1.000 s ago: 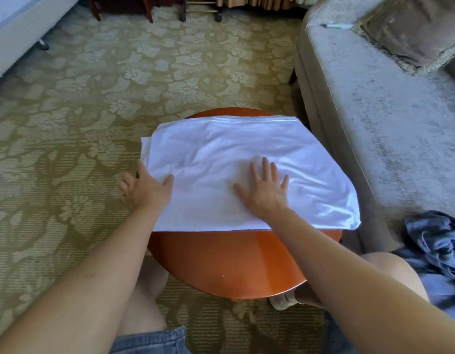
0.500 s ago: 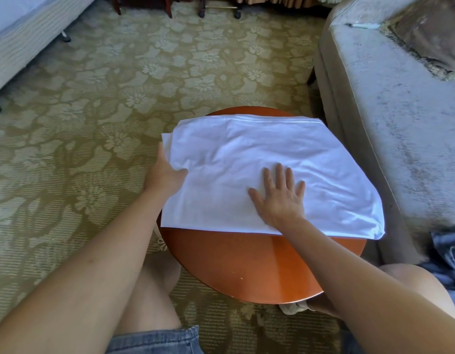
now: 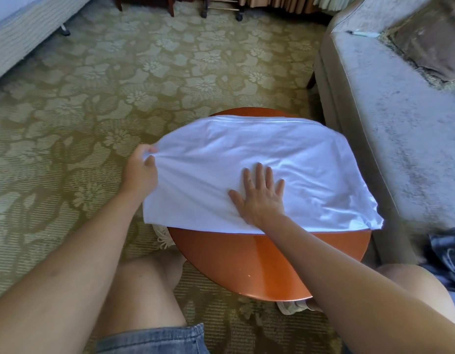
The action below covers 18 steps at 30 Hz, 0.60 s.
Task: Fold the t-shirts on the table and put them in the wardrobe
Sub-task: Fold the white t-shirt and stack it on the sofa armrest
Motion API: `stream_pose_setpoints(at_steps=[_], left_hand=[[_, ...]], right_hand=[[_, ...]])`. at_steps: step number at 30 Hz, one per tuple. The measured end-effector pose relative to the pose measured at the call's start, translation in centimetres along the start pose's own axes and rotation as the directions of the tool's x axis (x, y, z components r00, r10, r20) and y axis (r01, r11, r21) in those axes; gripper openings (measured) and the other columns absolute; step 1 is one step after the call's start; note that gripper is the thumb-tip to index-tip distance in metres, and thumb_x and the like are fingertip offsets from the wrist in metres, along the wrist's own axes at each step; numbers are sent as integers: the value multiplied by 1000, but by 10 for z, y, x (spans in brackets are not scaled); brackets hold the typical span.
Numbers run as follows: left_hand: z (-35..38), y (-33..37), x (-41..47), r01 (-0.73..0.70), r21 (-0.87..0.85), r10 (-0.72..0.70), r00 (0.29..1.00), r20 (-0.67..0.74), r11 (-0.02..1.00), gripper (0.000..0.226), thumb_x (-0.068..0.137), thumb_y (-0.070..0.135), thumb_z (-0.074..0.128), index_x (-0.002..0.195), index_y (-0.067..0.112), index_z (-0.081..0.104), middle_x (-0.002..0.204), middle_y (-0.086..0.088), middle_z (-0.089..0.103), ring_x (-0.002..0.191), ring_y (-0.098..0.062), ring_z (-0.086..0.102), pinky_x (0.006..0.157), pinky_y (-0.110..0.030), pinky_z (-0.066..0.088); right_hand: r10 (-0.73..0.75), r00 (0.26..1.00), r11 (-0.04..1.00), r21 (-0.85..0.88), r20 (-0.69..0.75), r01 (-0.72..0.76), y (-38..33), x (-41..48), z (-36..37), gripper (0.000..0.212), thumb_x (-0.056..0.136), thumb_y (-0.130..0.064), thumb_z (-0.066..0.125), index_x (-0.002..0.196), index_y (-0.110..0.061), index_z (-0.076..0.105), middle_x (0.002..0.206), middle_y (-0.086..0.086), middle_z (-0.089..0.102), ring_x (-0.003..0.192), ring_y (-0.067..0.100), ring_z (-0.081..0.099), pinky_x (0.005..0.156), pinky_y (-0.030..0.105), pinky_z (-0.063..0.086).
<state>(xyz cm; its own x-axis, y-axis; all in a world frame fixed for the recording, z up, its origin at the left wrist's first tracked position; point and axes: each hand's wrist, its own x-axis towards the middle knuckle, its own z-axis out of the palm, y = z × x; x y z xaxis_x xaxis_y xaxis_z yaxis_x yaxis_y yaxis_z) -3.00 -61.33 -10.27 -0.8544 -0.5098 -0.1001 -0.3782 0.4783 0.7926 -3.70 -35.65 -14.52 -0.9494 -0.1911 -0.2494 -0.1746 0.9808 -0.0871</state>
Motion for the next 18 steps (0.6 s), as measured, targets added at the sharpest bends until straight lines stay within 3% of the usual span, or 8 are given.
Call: stream_pose_setpoints(at_steps=[2, 3, 6, 8, 11, 14, 16, 18], left_hand=[[-18, 1, 4, 38, -64, -37, 999, 11, 997, 30, 101, 11, 36, 92, 25, 61, 92, -4, 55, 57, -16, 40, 50, -26, 29], [-29, 2, 5, 42, -87, -41, 999, 12, 995, 32, 100, 9, 37, 89, 25, 63, 96, -4, 58, 58, -14, 41, 50, -24, 29], [-59, 10, 8, 24, -79, -22, 999, 32, 997, 36, 96, 2, 40, 109, 21, 68, 121, -7, 63, 94, -23, 57, 65, -21, 38], [-74, 25, 7, 32, -62, -27, 996, 80, 998, 40, 95, 0, 46, 126, 17, 63, 132, -8, 58, 117, -22, 54, 83, -21, 37], [-86, 57, -1, 36, -51, -24, 973, 231, 998, 48, 94, 2, 57, 138, 18, 52, 143, -7, 48, 121, -15, 44, 94, -23, 31], [-81, 94, -11, 18, 41, -32, 928, 371, 999, 63, 90, 3, 63, 146, 22, 42, 153, -4, 34, 138, -15, 33, 98, -23, 28], [-69, 118, -21, -14, 91, -28, 897, 442, 996, 68, 89, 1, 64, 149, 20, 38, 155, -4, 32, 140, -20, 34, 97, -25, 30], [-50, 143, -32, -53, 125, -15, 871, 490, 991, 64, 88, 1, 65, 145, 15, 41, 151, -13, 36, 130, -32, 47, 92, -27, 38]], right_hand=[[-32, 999, 999, -5, 44, 32, -15, 3, -1, 77, 94, -69, 13, 156, -25, -5, 162, 8, -19, 148, 31, -18, 117, 58, -5], [-60, 995, 998, -11, 79, 61, -23, 5, -2, 79, 94, -70, 14, 156, -25, -6, 161, 8, -21, 148, 32, -19, 117, 58, -5], [-173, 977, 979, 126, 125, 157, -39, 2, -14, 74, 95, -68, 19, 156, -27, 10, 164, 3, -10, 150, 26, -12, 117, 55, -7], [-169, 985, 946, 285, 26, 155, -36, -5, -23, 63, 98, -61, 27, 151, -27, 31, 163, -1, 11, 150, 19, 6, 118, 51, -7], [-55, 975, 927, 351, -216, 129, -4, -17, -28, 54, 98, -53, 39, 137, -20, 55, 152, 5, 40, 140, 24, 35, 117, 48, 15], [109, 905, 832, 536, -411, 143, 41, -28, -30, 40, 88, -36, 50, 106, -8, 72, 118, 13, 64, 106, 36, 62, 93, 41, 48], [285, 892, 692, 719, -350, 62, 67, -37, -37, 25, 91, -22, 56, 100, -6, 72, 108, 13, 67, 95, 33, 65, 82, 29, 47], [417, 884, 556, 828, -210, -66, 94, -44, -38, 22, 93, -22, 55, 95, -7, 71, 100, 14, 69, 90, 33, 64, 79, 34, 50]])
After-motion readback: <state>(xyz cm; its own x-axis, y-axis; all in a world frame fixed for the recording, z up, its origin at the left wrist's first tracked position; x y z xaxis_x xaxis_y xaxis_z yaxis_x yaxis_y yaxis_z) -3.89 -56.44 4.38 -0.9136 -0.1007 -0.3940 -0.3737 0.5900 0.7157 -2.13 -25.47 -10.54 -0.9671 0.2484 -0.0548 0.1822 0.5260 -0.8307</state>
